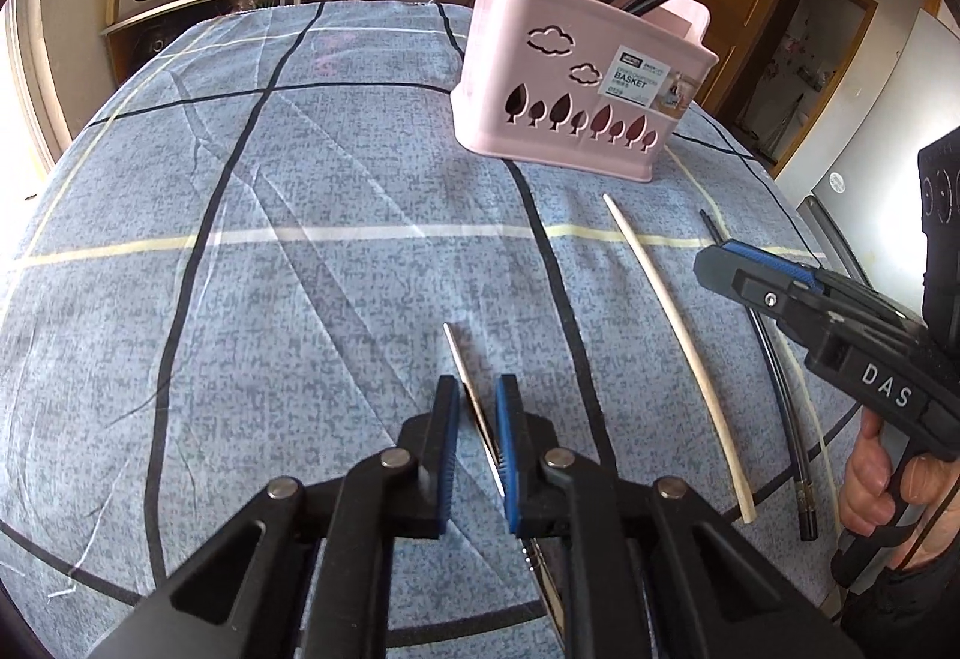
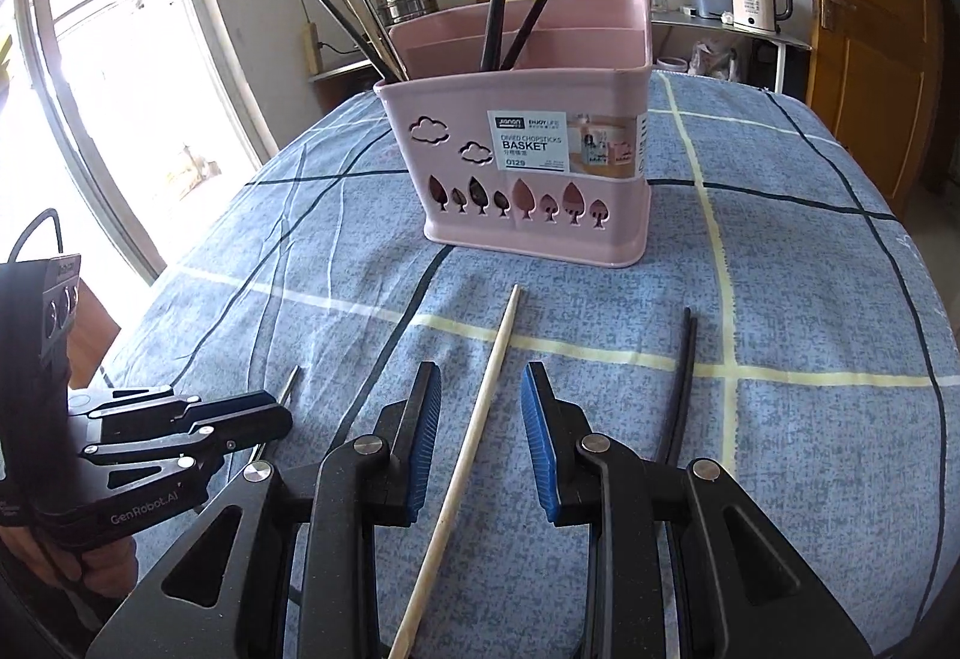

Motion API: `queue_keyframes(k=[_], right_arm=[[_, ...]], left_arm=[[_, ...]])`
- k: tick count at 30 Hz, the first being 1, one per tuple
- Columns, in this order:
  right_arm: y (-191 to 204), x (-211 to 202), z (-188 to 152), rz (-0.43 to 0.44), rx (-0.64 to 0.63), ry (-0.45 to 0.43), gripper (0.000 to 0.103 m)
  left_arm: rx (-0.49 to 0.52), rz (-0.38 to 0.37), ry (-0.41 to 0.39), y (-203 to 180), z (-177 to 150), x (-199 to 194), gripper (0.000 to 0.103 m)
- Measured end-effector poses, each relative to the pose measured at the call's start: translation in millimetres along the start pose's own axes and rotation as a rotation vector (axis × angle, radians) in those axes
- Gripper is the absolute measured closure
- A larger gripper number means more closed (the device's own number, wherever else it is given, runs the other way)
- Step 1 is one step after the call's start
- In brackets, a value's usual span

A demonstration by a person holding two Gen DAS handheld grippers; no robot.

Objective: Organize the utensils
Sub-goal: 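Close the left gripper on the metal chopstick while the right gripper grasps the wooden chopstick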

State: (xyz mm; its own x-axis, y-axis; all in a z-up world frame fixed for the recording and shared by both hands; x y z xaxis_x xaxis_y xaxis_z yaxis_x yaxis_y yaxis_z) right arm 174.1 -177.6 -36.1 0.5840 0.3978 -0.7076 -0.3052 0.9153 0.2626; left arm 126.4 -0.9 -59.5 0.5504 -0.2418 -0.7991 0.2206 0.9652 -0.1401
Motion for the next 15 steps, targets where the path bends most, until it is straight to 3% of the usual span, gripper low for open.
queue_keyframes(k=[15], right_arm=[[4.4, 35.7, 15.3, -0.052, -0.013, 0.084, 0.079]], left_arm=[[-0.011, 0.017, -0.023, 19.2, 28.4, 18.5, 0.098]])
Point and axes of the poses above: each gripper's, at about its wrist camera, not at the fingertips, and x roughly the way its jaws point, y to its left, z to its top, the point moved 3 cm from there along x, roughly the way its jaws point, and after that the axes turned 7 degrees about x, right-handed, at the moved point
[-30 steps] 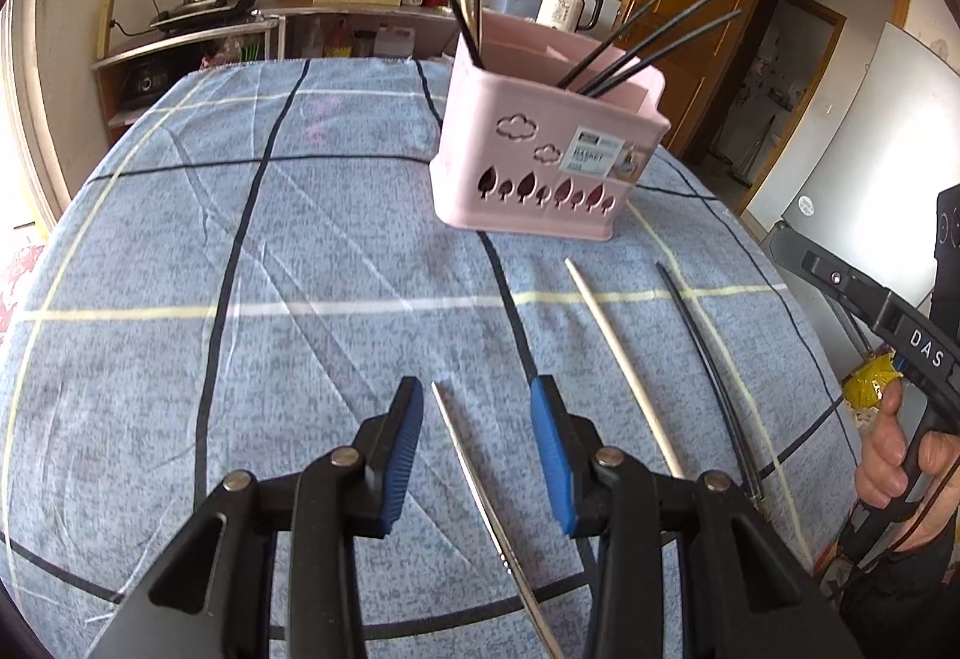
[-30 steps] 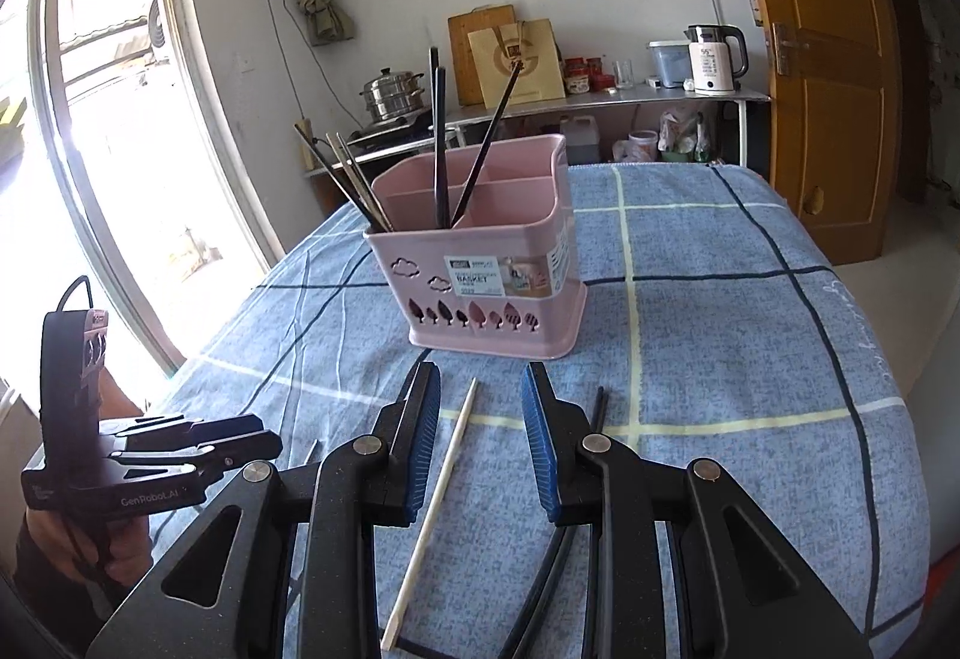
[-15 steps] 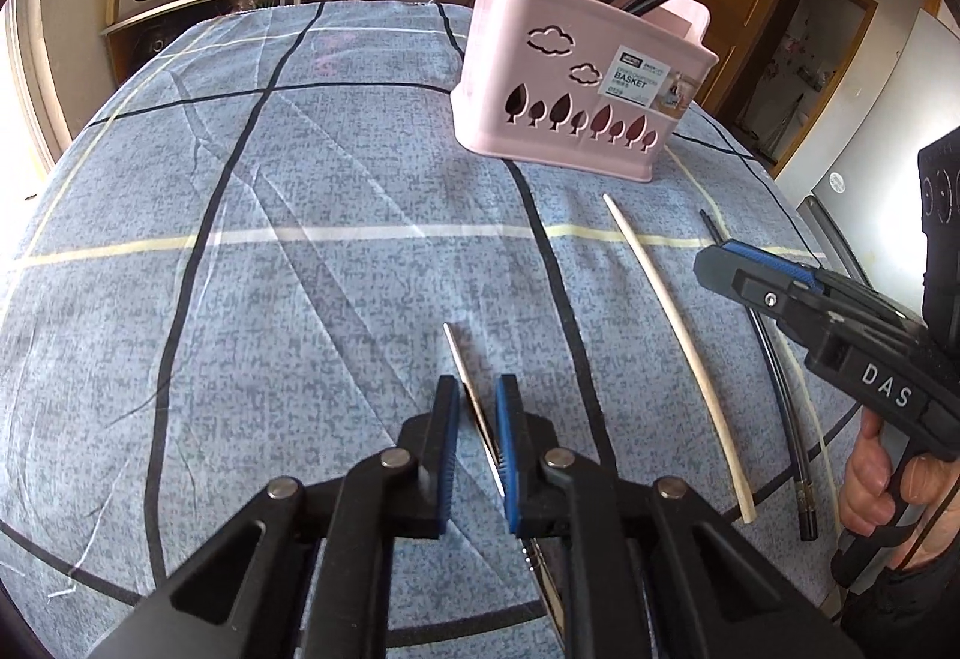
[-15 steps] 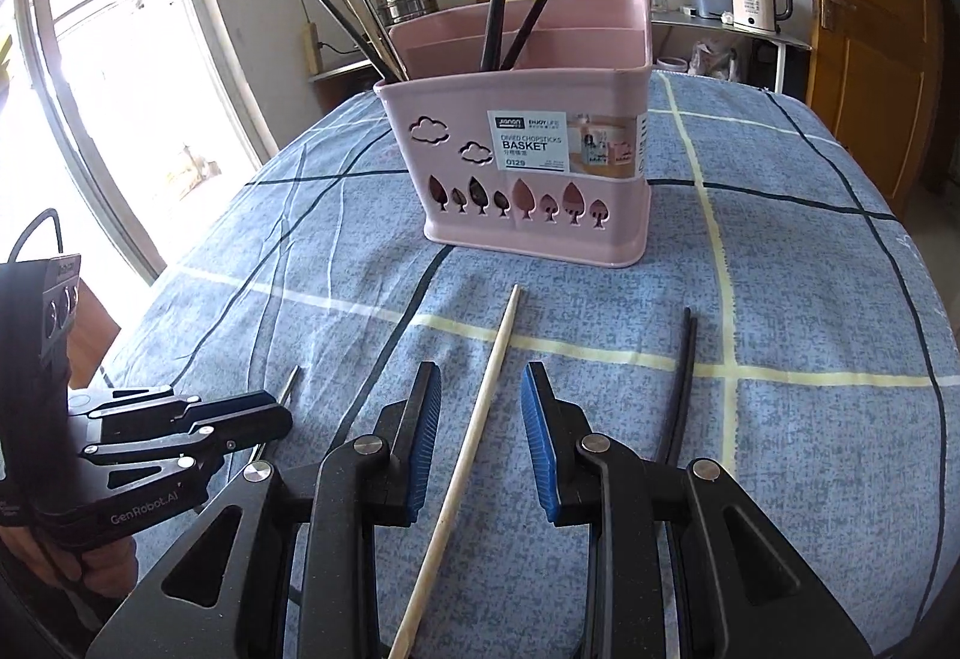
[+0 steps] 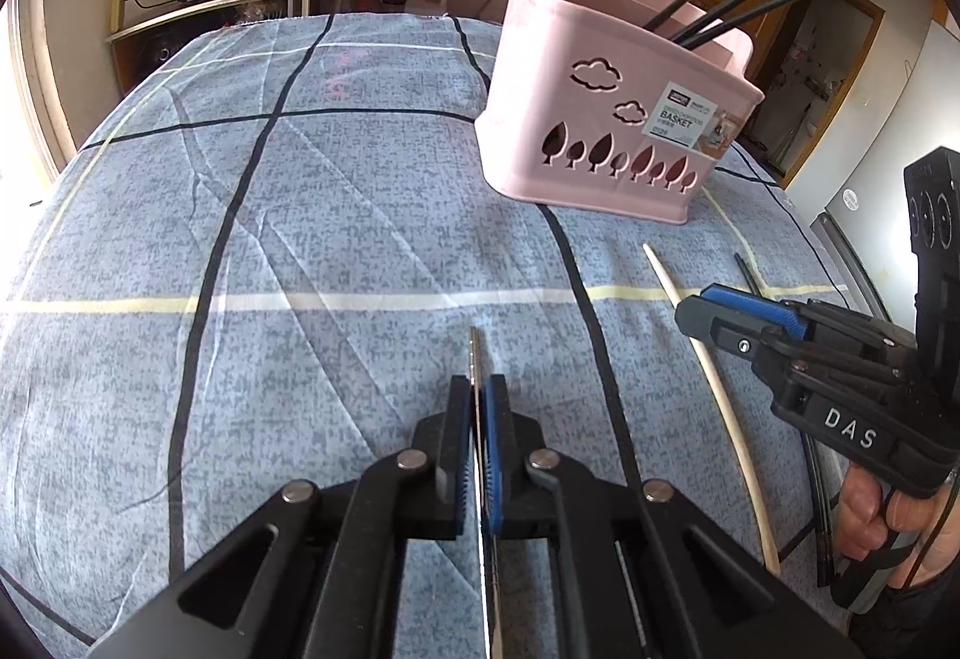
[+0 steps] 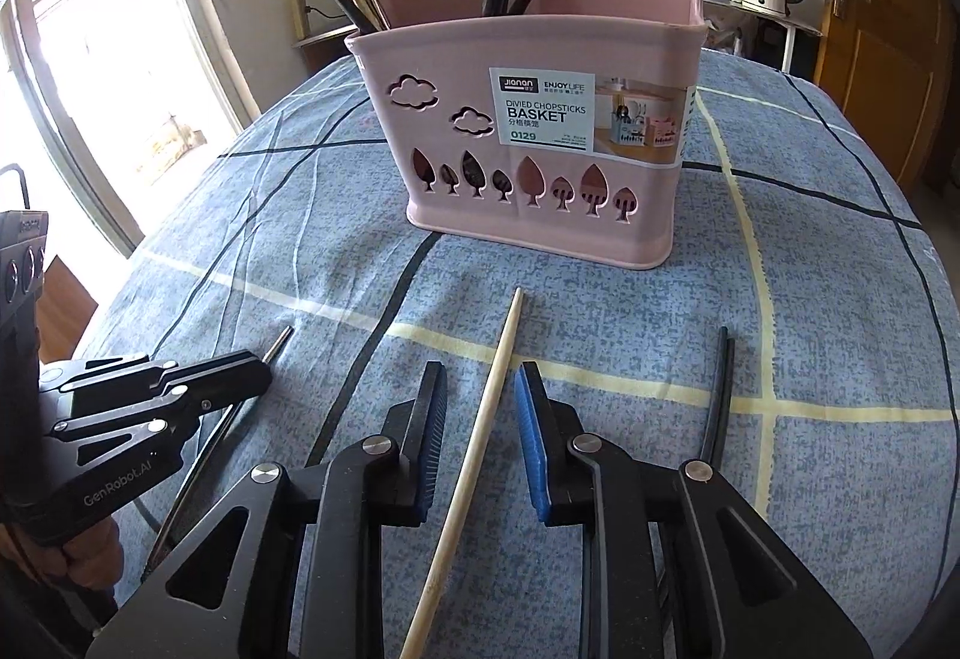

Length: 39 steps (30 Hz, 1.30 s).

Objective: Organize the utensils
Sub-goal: 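Close the left gripper on the metal chopstick while the right gripper grasps the wooden chopstick, then lift both held chopsticks upright and carry them toward the pink basket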

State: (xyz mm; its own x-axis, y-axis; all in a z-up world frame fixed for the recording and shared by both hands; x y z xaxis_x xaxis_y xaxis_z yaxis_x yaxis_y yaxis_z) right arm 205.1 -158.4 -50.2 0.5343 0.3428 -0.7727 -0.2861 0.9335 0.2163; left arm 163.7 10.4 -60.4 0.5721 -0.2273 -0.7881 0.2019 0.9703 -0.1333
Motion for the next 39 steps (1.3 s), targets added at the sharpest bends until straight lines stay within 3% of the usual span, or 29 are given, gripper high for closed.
queue_keyframes(k=[10, 13, 18, 22, 39], right_arm=[[-0.1, 20.1, 15.9, -0.048, -0.014, 0.048, 0.08], [3.6, 23.1, 18.5, -0.086, -0.044, 0.048, 0.094], [3.8, 22.2, 18.6, -0.076, -0.035, 0.048, 0.097], [8.0, 12.8, 18.3, -0.045, -0.031, 0.024, 0.097], [27.0, -69.2, 49.1, 0.029, -0.051, -0.194, 0.097]], left_arm=[[0.039, 0.047, 0.034, 8.4, 20.4, 14.0, 0.098], [0.099, 0.075, 0.055, 1.9, 24.9, 17.5, 0.097], [0.139, 0.095, 0.065, -3.5, 27.6, 19.3, 0.097], [0.123, 0.071, 0.063, -3.4, 30.5, 18.1, 0.098], [0.109, 0.011, -0.144, -6.4, 65.2, -68.6, 0.098]])
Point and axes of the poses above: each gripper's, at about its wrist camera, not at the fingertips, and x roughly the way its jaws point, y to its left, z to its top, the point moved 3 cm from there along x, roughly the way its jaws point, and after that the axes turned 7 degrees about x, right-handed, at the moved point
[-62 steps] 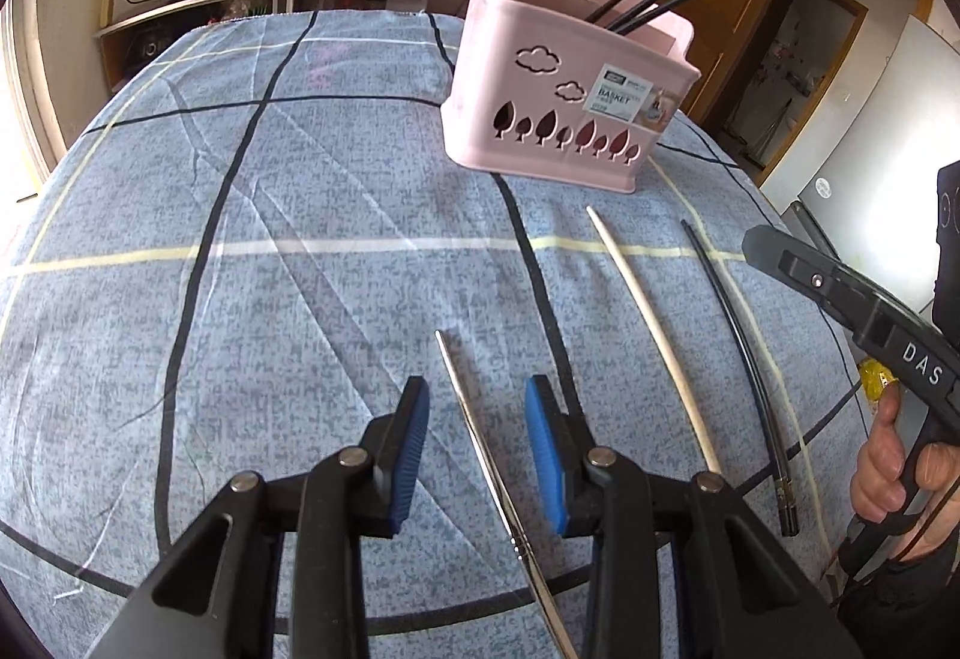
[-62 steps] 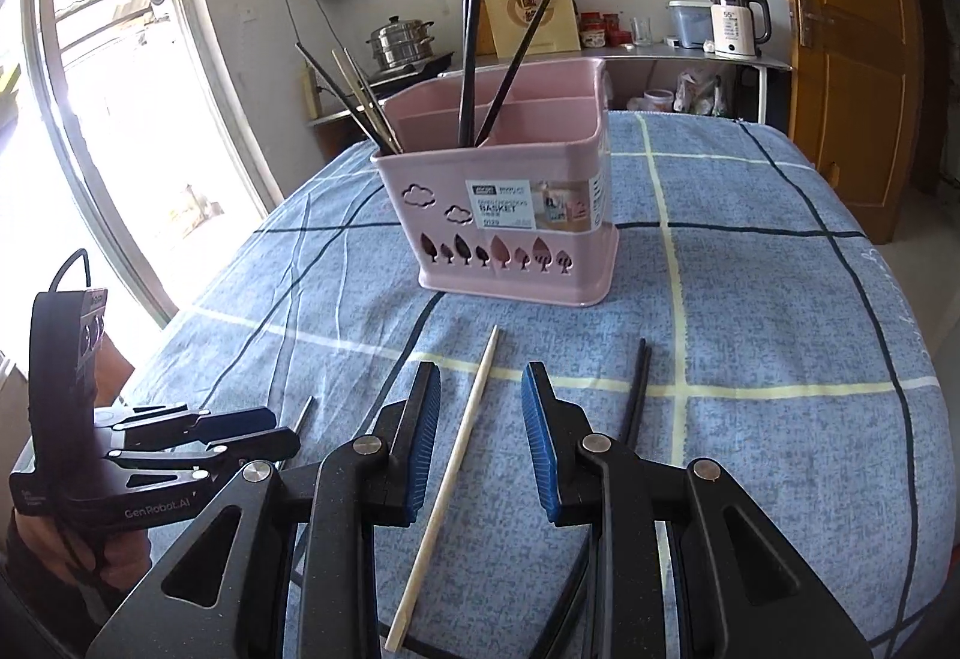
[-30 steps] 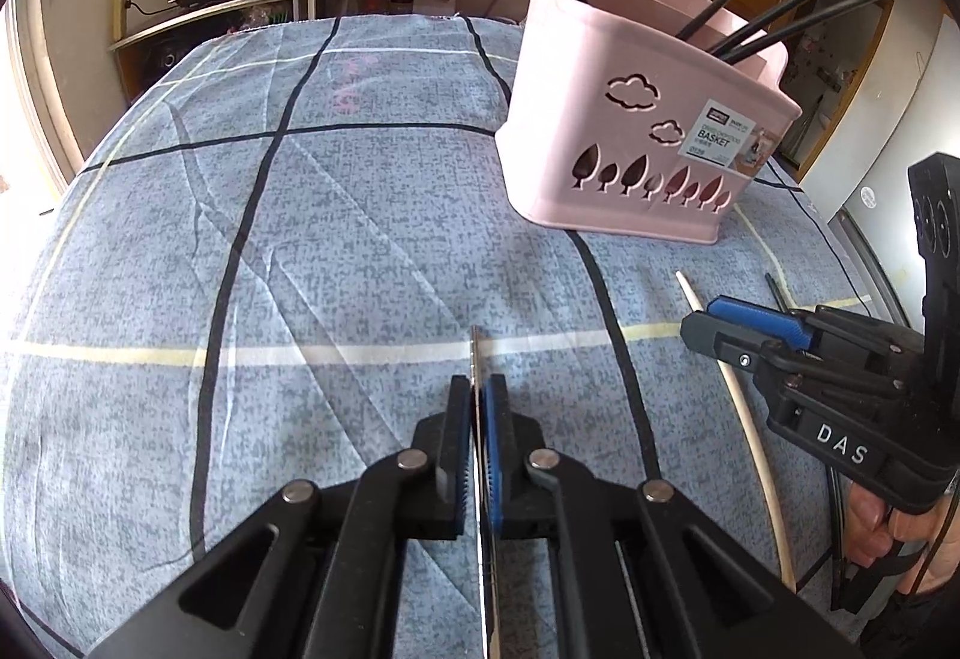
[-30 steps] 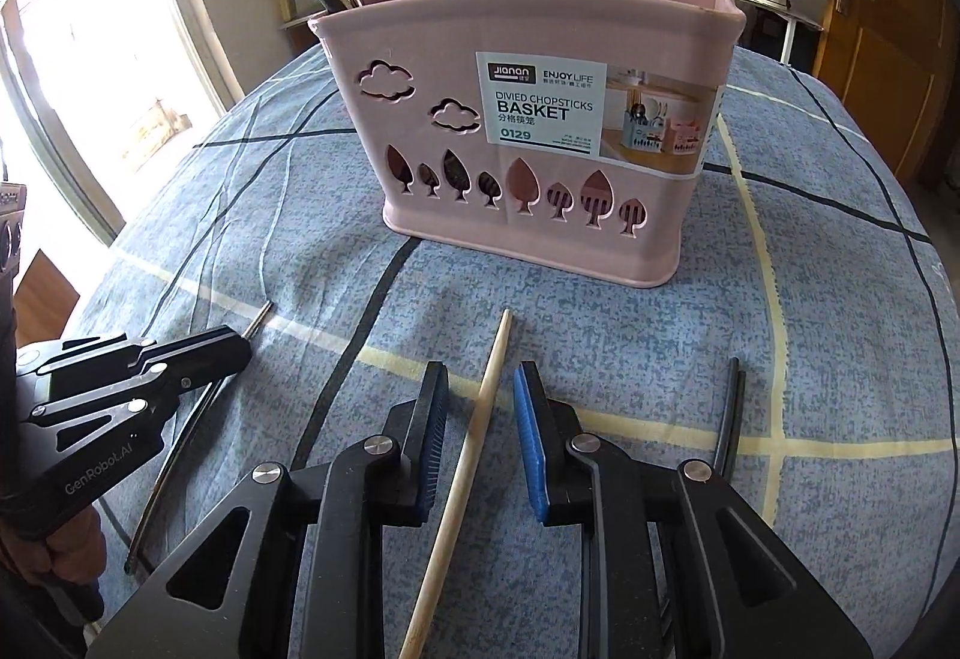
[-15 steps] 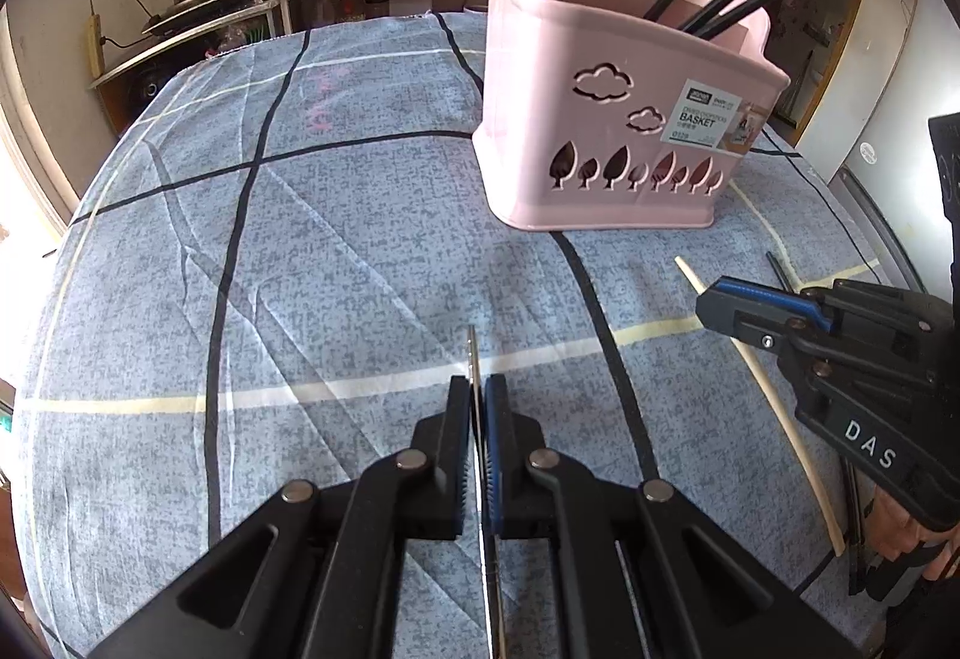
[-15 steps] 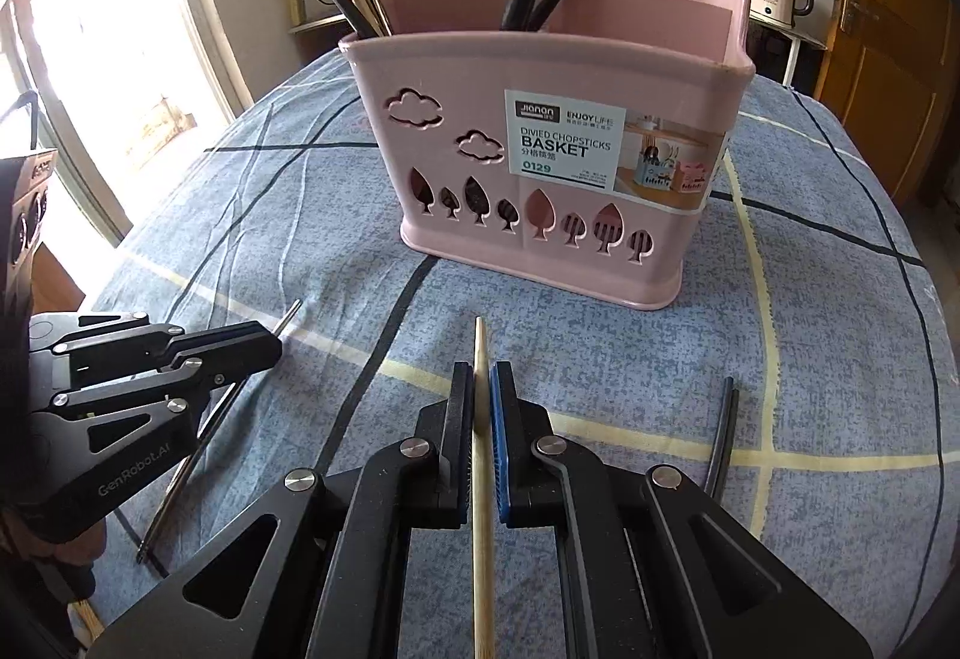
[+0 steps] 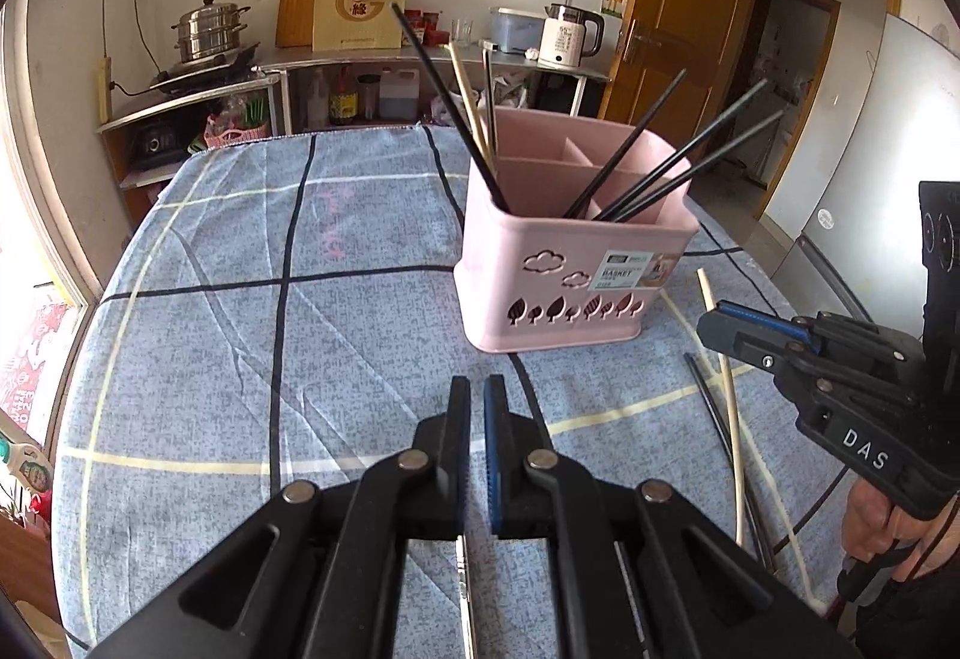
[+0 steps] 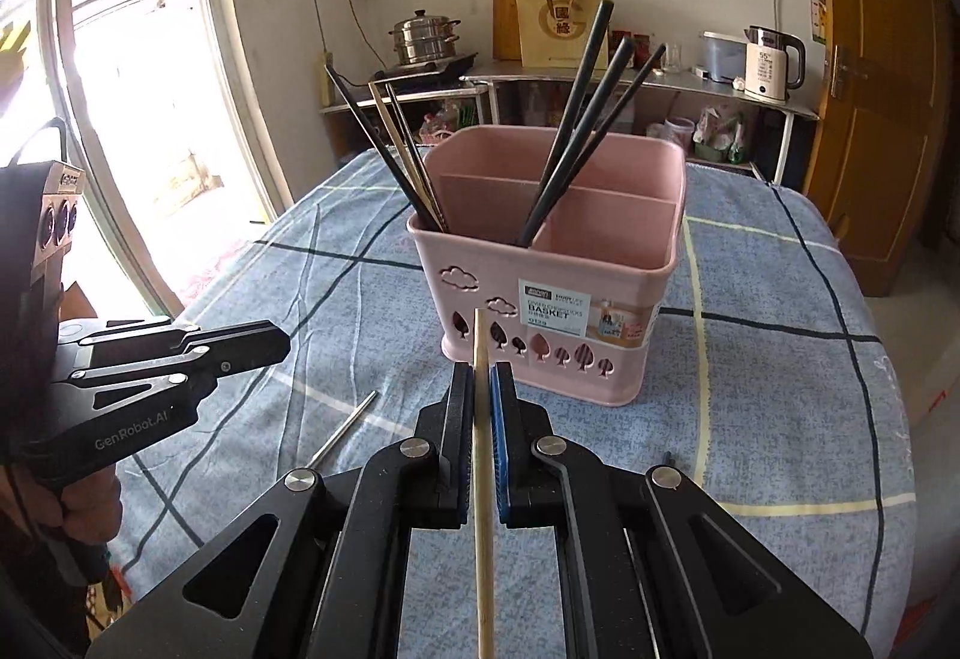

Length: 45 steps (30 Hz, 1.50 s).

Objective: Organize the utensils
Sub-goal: 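Lift both held chopsticks upright and carry them toward the pink basket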

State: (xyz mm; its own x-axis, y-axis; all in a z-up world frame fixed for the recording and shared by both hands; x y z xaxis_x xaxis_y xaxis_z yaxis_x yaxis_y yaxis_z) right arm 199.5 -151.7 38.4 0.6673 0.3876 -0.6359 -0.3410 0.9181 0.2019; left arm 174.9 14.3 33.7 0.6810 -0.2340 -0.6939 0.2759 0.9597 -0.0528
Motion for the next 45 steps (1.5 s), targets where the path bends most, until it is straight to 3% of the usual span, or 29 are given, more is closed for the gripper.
queue_keyframes(k=[4, 6, 9, 14, 19, 23, 25, 26, 32, 45], right_arm=[[0.0, -12.2, 7.4, 0.009, -0.006, -0.037, 0.097], [0.3, -12.6, 8.2, 0.01, -0.006, -0.039, 0.097], [-0.4, -8.4, 4.8, 0.015, -0.002, -0.024, 0.097], [-1.5, 5.1, -6.3, 0.017, -0.001, 0.018, 0.097], [-2.6, 7.7, -7.3, 0.018, -0.003, 0.023, 0.097], [-1.1, 7.8, -8.3, 0.019, -0.006, 0.024, 0.097], [-2.4, 8.4, -8.9, 0.02, -0.003, 0.025, 0.097], [-2.4, 8.1, -9.2, 0.02, -0.001, 0.025, 0.097], [-3.6, 1.9, -7.4, 0.026, 0.001, 0.01, 0.097], [-0.4, -27.3, 11.8, 0.042, 0.005, -0.082, 0.097]], left_arm=[[0.012, -0.006, -0.016, 2.4, 6.5, -7.6, 0.099], [0.033, -0.042, 0.03, 0.4, 2.8, 3.4, 0.098], [0.051, -0.031, 0.109, -1.9, -8.3, 28.7, 0.096], [0.017, -0.011, 0.227, 4.5, -30.2, 70.9, 0.081], [0.006, 0.001, 0.268, 7.5, -37.3, 91.3, 0.081], [0.046, 0.02, 0.254, 1.1, -34.8, 92.5, 0.083], [0.051, 0.014, 0.257, -1.0, -34.0, 92.8, 0.096], [0.045, 0.011, 0.26, -3.7, -35.2, 90.9, 0.098], [0.01, -0.01, 0.195, 2.2, -23.2, 70.1, 0.098], [0.029, -0.015, -0.042, 1.4, 23.3, -27.1, 0.099]])
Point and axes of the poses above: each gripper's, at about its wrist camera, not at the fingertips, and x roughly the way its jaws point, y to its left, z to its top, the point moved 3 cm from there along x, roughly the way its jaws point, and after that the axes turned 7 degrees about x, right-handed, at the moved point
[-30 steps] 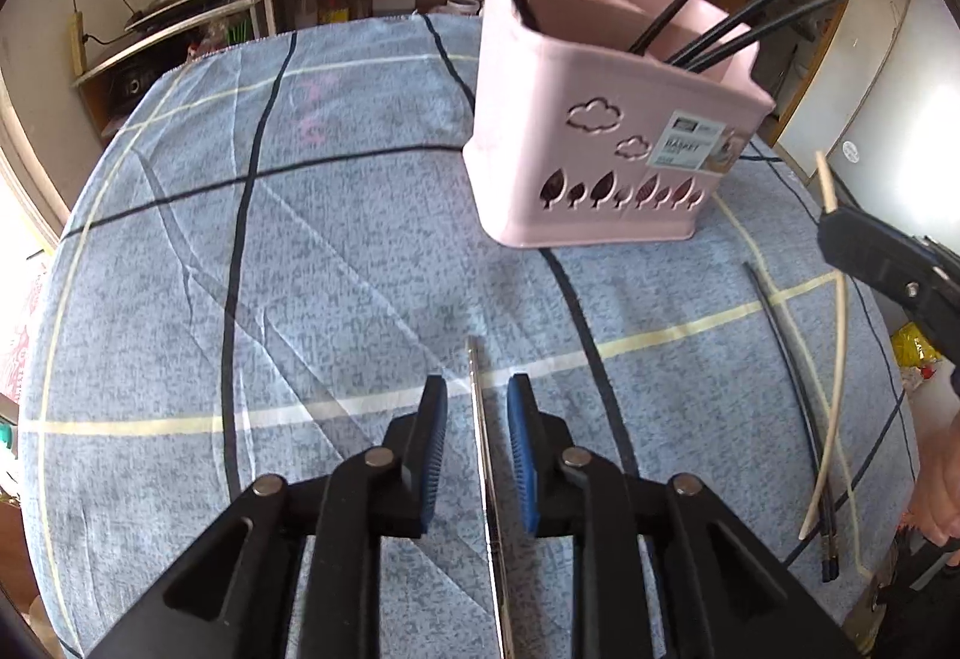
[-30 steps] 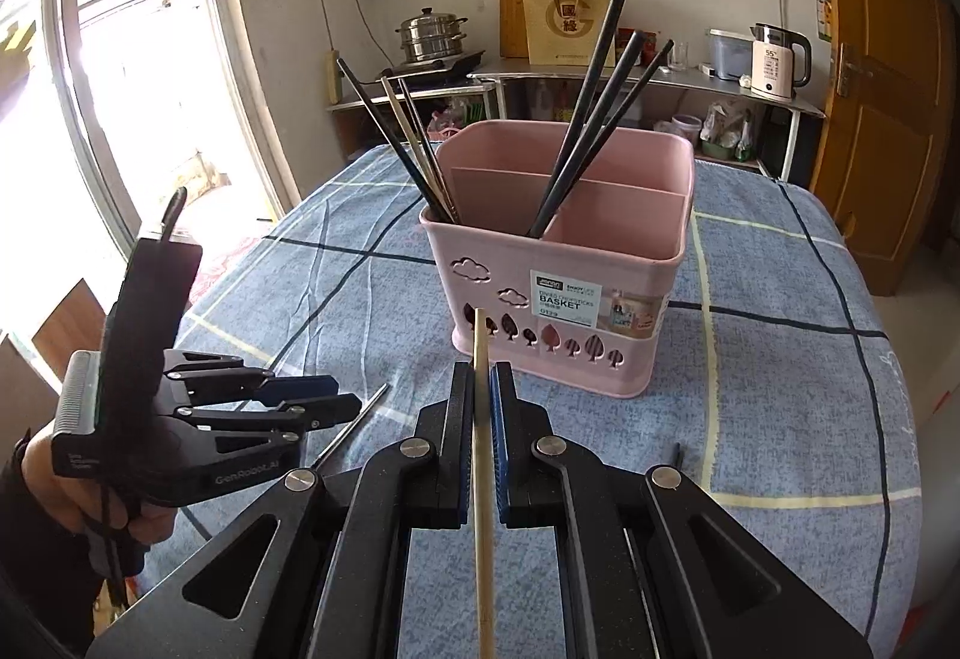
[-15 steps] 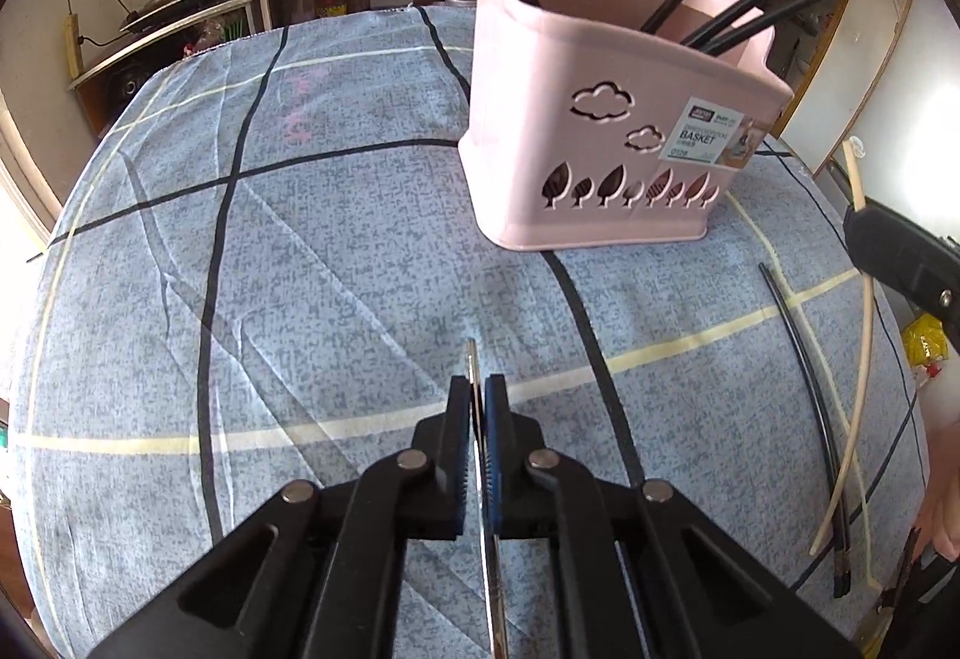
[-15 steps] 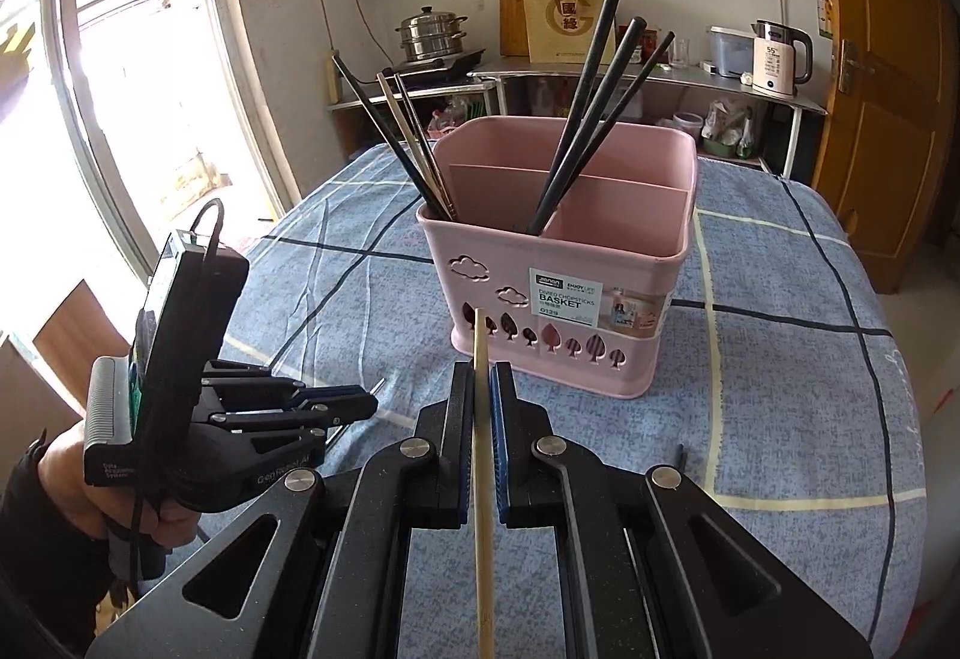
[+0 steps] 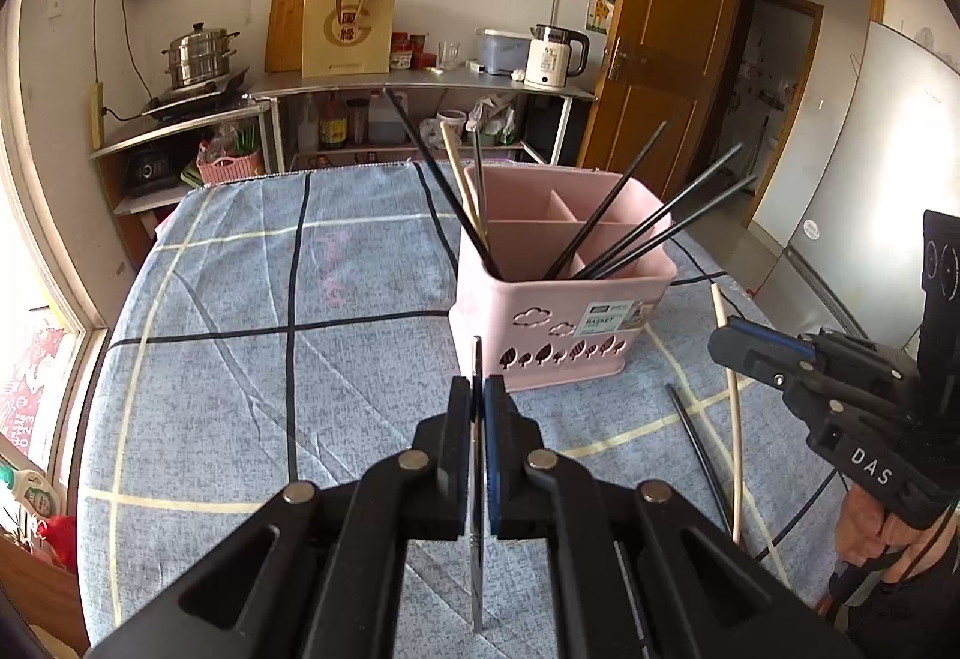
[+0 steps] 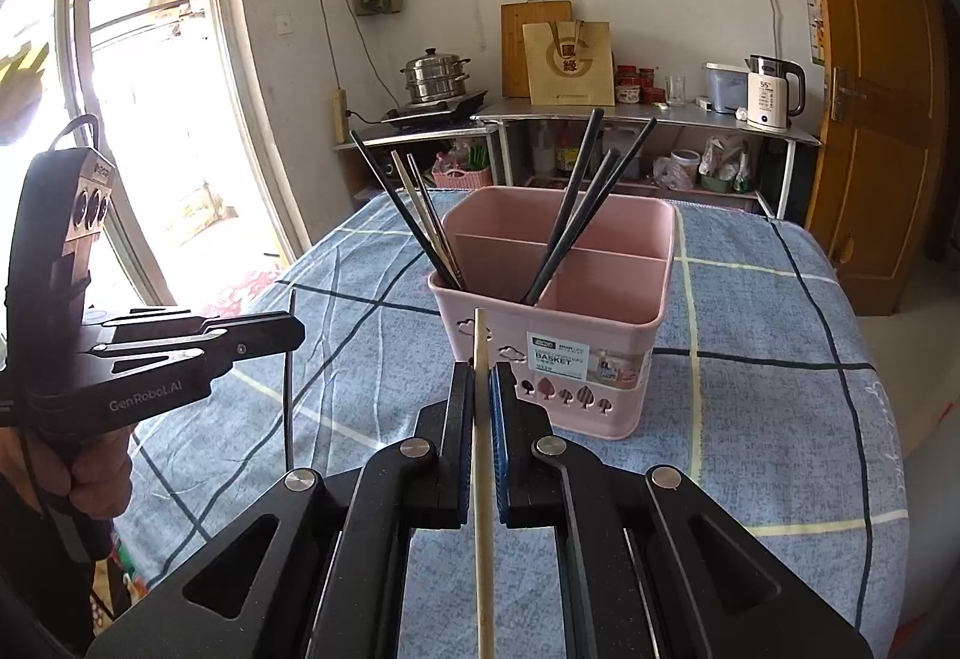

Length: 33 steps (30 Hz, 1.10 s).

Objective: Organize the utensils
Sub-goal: 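Lift both held chopsticks upright and carry them toward the pink basket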

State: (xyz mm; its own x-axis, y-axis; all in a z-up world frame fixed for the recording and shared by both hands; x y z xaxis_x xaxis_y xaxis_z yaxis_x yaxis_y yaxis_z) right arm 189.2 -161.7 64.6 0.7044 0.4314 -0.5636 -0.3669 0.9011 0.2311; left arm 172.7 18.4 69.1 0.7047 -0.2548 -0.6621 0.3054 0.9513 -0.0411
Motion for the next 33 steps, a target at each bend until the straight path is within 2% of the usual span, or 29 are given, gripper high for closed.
queue_keyframes(k=[14, 22, 33], right_arm=[[-3.1, -29.1, 21.5, 0.044, 0.017, -0.128, 0.097], [-10.4, -21.0, 19.0, 0.097, 0.064, -0.101, 0.097], [-17.1, -21.6, 18.9, 0.124, 0.074, -0.1, 0.097]], left_arm=[[0.024, -0.018, -0.067, -7.5, 15.8, -23.9, 0.099], [0.027, -0.034, -0.051, -11.7, 12.0, -18.8, 0.099], [0.025, -0.04, -0.041, -10.9, 11.0, -12.7, 0.099]])
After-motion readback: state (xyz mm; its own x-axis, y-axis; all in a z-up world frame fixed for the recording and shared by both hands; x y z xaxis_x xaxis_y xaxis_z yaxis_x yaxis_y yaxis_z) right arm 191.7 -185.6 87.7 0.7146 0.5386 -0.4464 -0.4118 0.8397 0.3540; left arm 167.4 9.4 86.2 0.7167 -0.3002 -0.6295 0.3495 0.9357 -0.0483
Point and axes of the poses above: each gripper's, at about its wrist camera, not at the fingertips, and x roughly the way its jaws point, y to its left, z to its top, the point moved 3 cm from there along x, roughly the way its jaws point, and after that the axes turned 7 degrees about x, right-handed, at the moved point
